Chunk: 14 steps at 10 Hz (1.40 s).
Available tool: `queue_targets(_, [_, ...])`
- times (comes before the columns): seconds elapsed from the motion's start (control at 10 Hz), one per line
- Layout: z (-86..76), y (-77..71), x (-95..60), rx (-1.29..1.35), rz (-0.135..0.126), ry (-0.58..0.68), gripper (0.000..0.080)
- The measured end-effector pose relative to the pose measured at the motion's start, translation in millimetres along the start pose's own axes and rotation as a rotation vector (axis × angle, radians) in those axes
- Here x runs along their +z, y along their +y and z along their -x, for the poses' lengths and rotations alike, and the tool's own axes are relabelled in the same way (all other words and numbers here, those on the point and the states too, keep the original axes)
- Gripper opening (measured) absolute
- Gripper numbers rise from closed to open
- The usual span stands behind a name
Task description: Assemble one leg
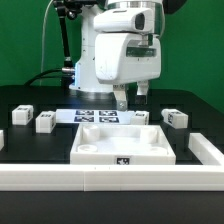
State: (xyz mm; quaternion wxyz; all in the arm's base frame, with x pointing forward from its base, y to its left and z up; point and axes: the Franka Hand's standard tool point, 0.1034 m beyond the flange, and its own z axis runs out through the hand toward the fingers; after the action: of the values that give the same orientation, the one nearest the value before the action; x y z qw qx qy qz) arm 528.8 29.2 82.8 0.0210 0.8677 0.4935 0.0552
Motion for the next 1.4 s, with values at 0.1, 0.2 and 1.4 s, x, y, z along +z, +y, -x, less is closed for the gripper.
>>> queue_targets(0.1, [0.5, -1.2, 0.3, -0.009, 0.003, 0.002, 0.0650])
queue_targets(0.2, [6.2, -12.9, 4.8, -0.051, 0.011, 0.010, 0.0650])
queue_targets(1.4, [35.9, -68.5, 60.3, -0.410, -0.061, -0.036, 0.0650])
